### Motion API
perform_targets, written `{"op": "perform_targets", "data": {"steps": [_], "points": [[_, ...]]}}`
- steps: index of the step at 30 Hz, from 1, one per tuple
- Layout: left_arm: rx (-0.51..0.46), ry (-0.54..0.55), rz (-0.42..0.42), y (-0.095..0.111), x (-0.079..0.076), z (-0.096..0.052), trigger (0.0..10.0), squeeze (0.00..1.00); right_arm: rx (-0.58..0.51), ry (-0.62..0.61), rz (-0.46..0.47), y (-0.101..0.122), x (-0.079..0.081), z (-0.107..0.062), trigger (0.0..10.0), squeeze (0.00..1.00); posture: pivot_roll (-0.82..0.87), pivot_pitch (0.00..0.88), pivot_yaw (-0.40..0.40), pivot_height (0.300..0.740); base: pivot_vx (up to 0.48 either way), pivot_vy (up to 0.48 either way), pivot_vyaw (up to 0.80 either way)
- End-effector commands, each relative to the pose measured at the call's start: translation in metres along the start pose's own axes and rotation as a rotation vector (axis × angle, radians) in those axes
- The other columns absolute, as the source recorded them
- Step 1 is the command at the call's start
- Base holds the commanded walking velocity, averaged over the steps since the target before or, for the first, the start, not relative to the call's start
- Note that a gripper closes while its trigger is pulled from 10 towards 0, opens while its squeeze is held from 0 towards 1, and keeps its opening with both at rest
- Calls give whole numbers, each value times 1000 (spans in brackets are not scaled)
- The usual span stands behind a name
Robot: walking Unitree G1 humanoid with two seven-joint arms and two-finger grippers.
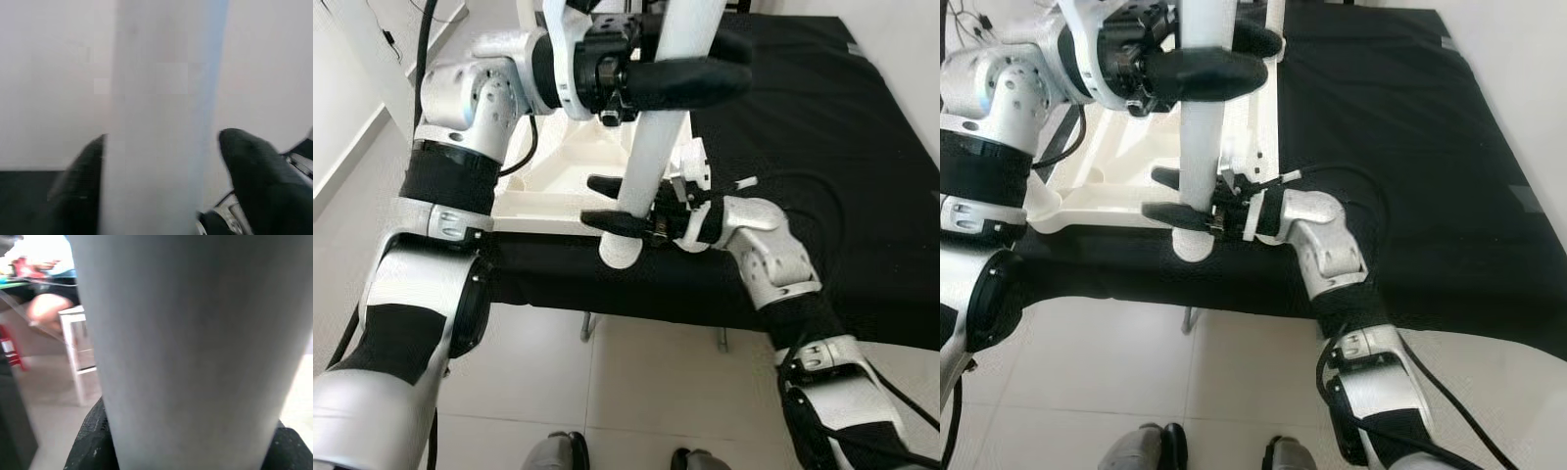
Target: Building children table
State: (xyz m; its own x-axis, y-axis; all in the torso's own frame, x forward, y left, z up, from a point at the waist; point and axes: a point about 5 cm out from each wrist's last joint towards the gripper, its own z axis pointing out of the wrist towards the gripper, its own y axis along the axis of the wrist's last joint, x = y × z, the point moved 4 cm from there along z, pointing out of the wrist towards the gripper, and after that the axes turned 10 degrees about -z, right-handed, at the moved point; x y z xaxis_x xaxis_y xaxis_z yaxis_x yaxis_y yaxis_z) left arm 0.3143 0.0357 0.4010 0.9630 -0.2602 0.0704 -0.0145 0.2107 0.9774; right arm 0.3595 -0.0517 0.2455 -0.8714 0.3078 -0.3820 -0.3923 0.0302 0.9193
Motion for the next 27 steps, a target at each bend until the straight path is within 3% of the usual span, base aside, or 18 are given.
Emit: {"op": "perform_targets", "data": {"steps": [1, 2, 4, 6, 7, 8, 11, 13, 15, 19, 22, 27], "points": [[-63, 35, -8, 2, -2, -13, 10000, 1000, 5, -132, 43, -7, -9, -8, 0, 0, -42, 95, 28, 740, 0, 0, 0], [-63, 35, -8, 2, -2, -13, 10000, 1000, 5, -132, 43, -7, -9, -8, 0, 0, -42, 95, 28, 740, 0, 0, 0], [-142, 196, -23, -5, 4, -49, 10000, 1000, -4, -306, 67, -9, -23, -16, 0, 0, -41, 93, 28, 740, 0, 0, 0], [-142, 196, -23, -5, 4, -49, 10000, 1000, -4, -306, 67, -9, -23, -16, 0, 0, -41, 93, 28, 740, 0, 0, 0], [-203, 371, -31, -18, 6, -85, 10000, 1000, -5, -434, 85, -10, -35, -25, 0, 0, -32, 93, 19, 740, 0, 0, 0], [-203, 371, -31, -18, 6, -85, 10000, 1000, -5, -434, 85, -10, -35, -25, 0, 0, -32, 93, 19, 740, 0, 0, 0], [-274, 570, -47, -41, 2, -119, 10000, 1000, 8, -539, 94, -13, -47, -33, 0, 0, -20, 94, 10, 740, 0, 0, 0], [-284, 593, -51, -45, 1, -122, 10000, 1000, 12, -553, 94, -13, -49, -35, 0, 0, -17, 93, 8, 740, 0, 0, 0], [-322, 763, -69, -75, -6, -139, 10000, 1000, 53, -665, 95, -19, -64, -46, 0, 0, -5, 91, -11, 740, 0, 0, 0], [-335, 820, -77, -85, -9, -143, 10000, 1000, 64, -711, 100, -21, -69, -50, 0, 0, -5, 91, -11, 740, 0, 0, 0], [-353, 969, -114, -116, -20, -146, 10000, 1000, 61, -807, 83, -17, -79, -63, 0, 0, -15, 92, -21, 740, 0, 0, 0], [-349, 1077, -133, -135, -24, -149, 10000, 1000, 47, -848, 80, -13, -84, -70, 0, 0, -20, 89, -21, 740, 0, 0, 0]]}}
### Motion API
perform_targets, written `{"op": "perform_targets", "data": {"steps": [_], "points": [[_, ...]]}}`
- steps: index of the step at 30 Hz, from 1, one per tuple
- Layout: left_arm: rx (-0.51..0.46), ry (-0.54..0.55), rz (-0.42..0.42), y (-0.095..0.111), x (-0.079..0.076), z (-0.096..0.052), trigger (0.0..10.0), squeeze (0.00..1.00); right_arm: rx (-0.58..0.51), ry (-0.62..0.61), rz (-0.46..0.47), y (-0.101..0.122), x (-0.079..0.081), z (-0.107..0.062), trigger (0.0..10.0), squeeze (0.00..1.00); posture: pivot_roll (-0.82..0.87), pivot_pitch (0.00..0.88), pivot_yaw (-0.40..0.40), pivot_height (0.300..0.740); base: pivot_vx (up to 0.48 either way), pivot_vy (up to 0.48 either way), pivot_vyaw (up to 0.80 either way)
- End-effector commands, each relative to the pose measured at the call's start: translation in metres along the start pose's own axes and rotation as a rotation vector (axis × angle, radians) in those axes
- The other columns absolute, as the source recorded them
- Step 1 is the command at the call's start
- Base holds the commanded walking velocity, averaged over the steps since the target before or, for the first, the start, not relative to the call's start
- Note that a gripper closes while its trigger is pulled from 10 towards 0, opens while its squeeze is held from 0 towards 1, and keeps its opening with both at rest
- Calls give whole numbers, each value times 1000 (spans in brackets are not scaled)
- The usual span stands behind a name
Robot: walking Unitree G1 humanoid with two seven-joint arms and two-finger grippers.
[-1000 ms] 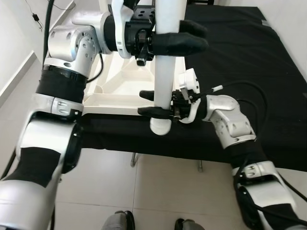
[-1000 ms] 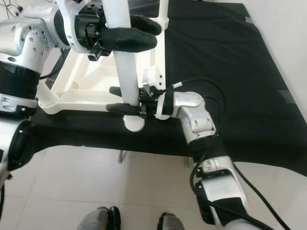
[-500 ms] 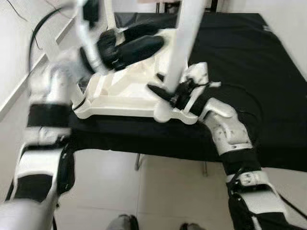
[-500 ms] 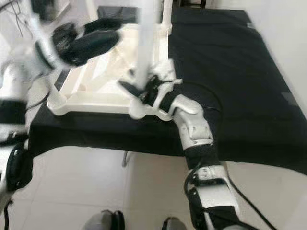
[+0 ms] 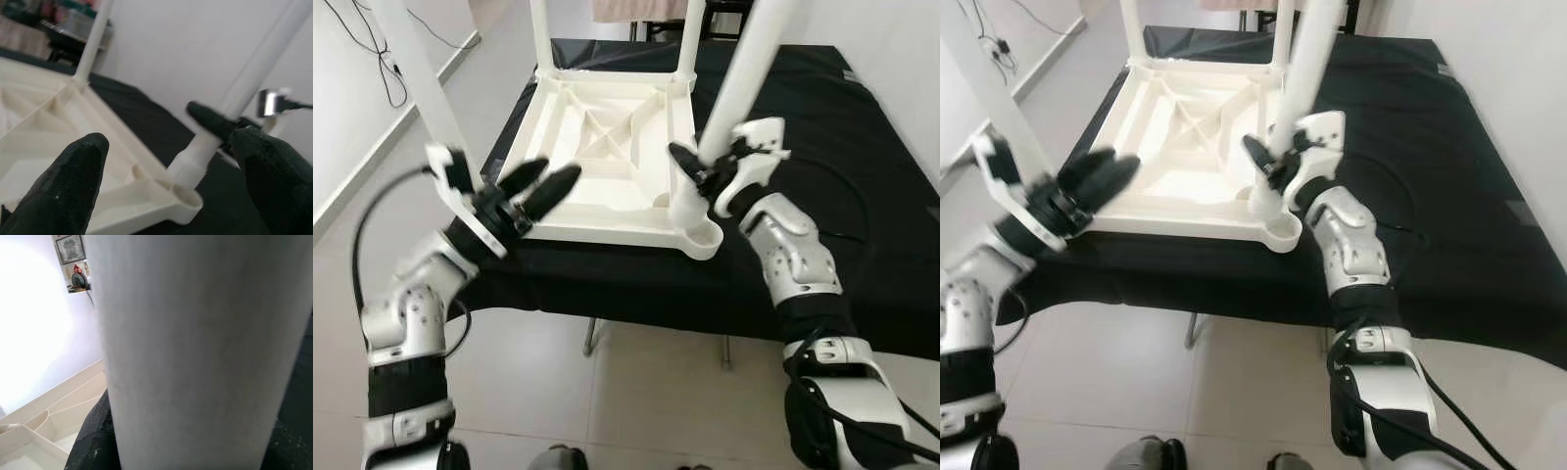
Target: Building children table
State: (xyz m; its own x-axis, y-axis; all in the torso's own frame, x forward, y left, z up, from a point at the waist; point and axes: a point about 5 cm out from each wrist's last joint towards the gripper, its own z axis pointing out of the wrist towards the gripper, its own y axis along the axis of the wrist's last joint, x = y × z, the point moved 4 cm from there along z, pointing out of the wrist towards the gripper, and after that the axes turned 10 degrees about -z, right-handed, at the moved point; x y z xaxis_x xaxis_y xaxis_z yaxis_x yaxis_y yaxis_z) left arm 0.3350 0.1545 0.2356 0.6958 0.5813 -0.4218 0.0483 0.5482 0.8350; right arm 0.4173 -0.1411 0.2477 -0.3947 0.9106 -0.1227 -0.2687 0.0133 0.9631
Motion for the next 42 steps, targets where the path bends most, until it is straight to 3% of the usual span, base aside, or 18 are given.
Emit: {"op": "perform_targets", "data": {"steps": [1, 2, 5, 6, 9, 22, 42], "points": [[-1, 70, 37, -8, 0, -4, 10000, 1000, -47, -29, -15, 13, -7, 0, 0, 0, -23, 86, -20, 740, 0, 0, 0], [18, 115, 48, -18, 1, -6, 10000, 235, -51, -39, -18, 14, -9, -1, 0, 0, -24, 83, -19, 740, 0, 0, 0], [39, 154, 59, -28, 1, -8, 10000, 235, -54, -47, -21, 15, -11, -1, 0, 0, -24, 83, -19, 740, 0, 0, 0], [54, 177, 68, -35, 1, -9, 10000, 0, -53, -55, -21, 15, -11, -2, 10000, 0, -26, 80, -17, 740, 0, 0, 0], [82, 230, 80, -50, 0, -11, 10000, 0, -48, -103, -25, 14, -14, -6, 10000, 0, -31, 79, -14, 740, 0, 0, 0], [69, 249, 63, -52, -4, -14, 10000, 0, -14, -133, -9, 9, -14, -9, 10000, 0, -30, 82, -14, 740, 0, 0, 0], [67, 251, 58, -62, -14, -15, 10000, 0, -46, -26, -22, 15, 13, -11, 10000, 0, -32, 83, -16, 740, 211, 0, -40]]}}
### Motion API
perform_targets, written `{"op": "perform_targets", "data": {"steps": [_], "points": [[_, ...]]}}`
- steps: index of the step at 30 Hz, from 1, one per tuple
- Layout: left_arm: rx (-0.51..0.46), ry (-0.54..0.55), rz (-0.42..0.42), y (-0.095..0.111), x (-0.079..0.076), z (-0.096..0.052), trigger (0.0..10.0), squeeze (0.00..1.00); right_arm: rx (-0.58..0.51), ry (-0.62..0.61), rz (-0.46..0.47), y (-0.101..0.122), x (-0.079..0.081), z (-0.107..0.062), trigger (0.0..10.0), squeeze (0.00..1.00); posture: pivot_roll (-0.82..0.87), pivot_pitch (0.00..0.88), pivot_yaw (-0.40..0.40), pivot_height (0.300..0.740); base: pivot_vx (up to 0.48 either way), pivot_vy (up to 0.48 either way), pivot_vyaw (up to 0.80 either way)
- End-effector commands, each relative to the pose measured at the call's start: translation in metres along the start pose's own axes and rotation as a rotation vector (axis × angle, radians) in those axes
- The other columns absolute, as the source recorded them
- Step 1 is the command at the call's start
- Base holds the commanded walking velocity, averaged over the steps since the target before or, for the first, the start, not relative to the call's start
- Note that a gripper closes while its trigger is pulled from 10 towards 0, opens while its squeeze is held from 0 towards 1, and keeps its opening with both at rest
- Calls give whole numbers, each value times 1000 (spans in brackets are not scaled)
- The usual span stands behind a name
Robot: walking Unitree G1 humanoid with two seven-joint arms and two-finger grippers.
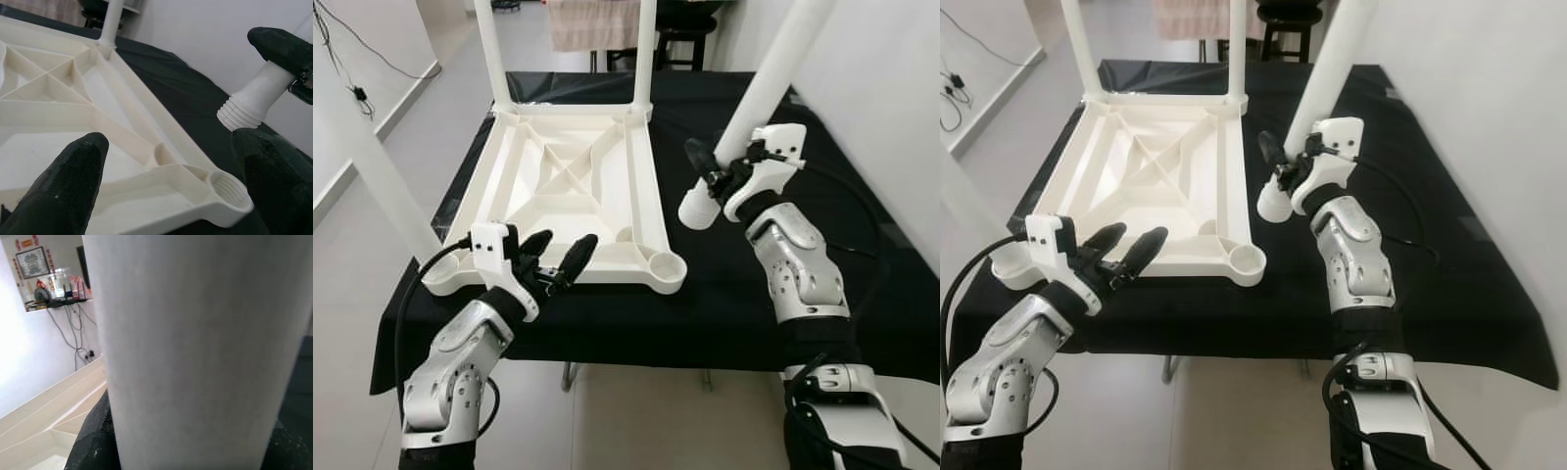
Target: Building children table
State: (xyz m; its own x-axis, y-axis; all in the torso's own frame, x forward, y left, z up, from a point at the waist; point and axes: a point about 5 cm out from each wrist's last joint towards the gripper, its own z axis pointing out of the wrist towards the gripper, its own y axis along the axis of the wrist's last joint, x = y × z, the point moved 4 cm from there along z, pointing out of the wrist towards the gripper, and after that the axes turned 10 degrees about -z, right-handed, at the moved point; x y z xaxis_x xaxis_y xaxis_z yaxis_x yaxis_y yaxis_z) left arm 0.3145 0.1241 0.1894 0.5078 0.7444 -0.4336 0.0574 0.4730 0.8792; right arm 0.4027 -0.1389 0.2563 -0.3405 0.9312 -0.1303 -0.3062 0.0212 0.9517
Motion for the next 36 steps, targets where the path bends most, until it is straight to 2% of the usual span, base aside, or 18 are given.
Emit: {"op": "perform_targets", "data": {"steps": [1, 6, 13, 17, 34, 36], "points": [[14, 10, -9, -8, -3, -3, 10000, 0, -15, 36, 1, 3, 8, -2, 10000, 0, -32, 83, -16, 740, 0, 0, 0], [35, -4, -8, -13, -6, -6, 10000, 0, -15, 44, 1, 3, 9, -2, 10000, 0, -32, 85, -17, 740, 0, 0, 0], [96, -32, -9, -28, -13, -11, 10000, 0, -15, 60, 2, 3, 12, -3, 10000, 0, -30, 89, -18, 740, 0, -412, 0], [100, 34, -15, -35, -6, -13, 10000, 0, -4, 92, -7, -1, 19, -6, 10000, 0, -15, 94, -17, 740, 0, 0, 0], [121, 106, 5, -42, 6, -25, 10000, 0, 15, 130, -19, -6, 26, -9, 10000, 0, -9, 95, -23, 740, 0, 0, 0], [120, 94, 29, -41, 6, -26, 10000, 0, 14, 133, -18, -7, 28, -9, 10000, 0, -8, 94, -24, 740, 0, 0, 0]]}}
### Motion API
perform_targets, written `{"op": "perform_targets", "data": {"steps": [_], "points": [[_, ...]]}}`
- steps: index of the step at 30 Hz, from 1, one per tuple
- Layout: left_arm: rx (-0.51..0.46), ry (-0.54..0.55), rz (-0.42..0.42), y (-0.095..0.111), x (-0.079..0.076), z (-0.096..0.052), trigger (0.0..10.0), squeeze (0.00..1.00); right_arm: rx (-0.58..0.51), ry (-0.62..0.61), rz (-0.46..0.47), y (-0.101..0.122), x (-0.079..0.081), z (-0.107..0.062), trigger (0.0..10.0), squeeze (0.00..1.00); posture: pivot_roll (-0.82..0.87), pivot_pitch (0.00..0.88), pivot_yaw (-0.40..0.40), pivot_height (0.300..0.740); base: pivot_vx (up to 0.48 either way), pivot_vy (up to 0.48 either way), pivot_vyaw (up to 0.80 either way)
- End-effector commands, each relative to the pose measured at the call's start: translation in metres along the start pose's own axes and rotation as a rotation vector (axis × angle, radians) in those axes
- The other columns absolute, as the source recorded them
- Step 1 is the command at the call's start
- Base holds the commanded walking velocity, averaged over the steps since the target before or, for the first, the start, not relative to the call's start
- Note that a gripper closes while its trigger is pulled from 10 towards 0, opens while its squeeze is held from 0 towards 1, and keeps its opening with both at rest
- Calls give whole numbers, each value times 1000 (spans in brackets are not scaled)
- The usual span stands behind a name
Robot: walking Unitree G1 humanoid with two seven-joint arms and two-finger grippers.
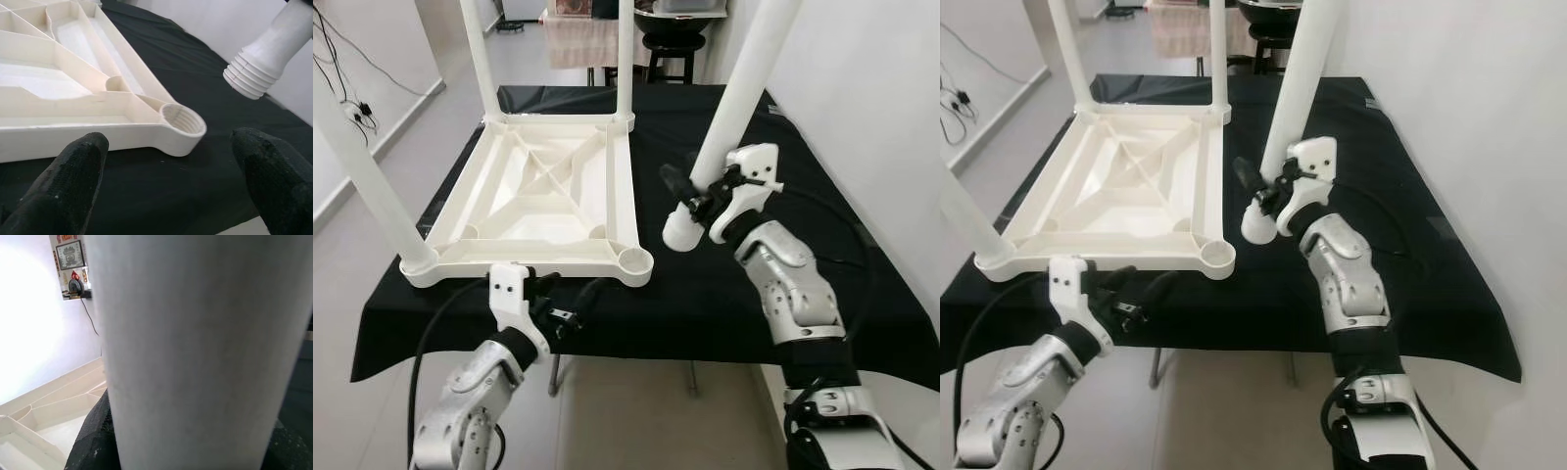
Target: Building children table
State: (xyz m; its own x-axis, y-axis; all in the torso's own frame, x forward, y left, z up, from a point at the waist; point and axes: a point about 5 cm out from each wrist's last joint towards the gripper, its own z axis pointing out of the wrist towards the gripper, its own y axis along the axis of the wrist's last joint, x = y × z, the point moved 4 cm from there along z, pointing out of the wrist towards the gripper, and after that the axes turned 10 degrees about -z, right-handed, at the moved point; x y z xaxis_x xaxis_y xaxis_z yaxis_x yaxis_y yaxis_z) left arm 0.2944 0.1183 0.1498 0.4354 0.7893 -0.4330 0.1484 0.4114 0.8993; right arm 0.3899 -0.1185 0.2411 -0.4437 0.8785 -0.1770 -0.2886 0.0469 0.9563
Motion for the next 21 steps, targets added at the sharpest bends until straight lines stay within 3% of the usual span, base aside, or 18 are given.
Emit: {"op": "perform_targets", "data": {"steps": [1, 9, 21], "points": [[9, 3, 24, -2, 3, -3, 10000, 0, -14, 11, -3, 4, 3, 0, 10000, 0, -8, 94, -24, 740, 0, 458, 0], [-2, -21, 12, 0, -1, -3, 10000, 0, -18, 15, 0, 4, 4, 1, 10000, 0, -8, 88, -23, 740, 292, 337, 0], [22, 8, 41, -8, 2, -6, 10000, 0, -37, 65, 11, 7, 10, -2, 10000, 0, -4, 93, -24, 740, 0, 0, 0]]}}
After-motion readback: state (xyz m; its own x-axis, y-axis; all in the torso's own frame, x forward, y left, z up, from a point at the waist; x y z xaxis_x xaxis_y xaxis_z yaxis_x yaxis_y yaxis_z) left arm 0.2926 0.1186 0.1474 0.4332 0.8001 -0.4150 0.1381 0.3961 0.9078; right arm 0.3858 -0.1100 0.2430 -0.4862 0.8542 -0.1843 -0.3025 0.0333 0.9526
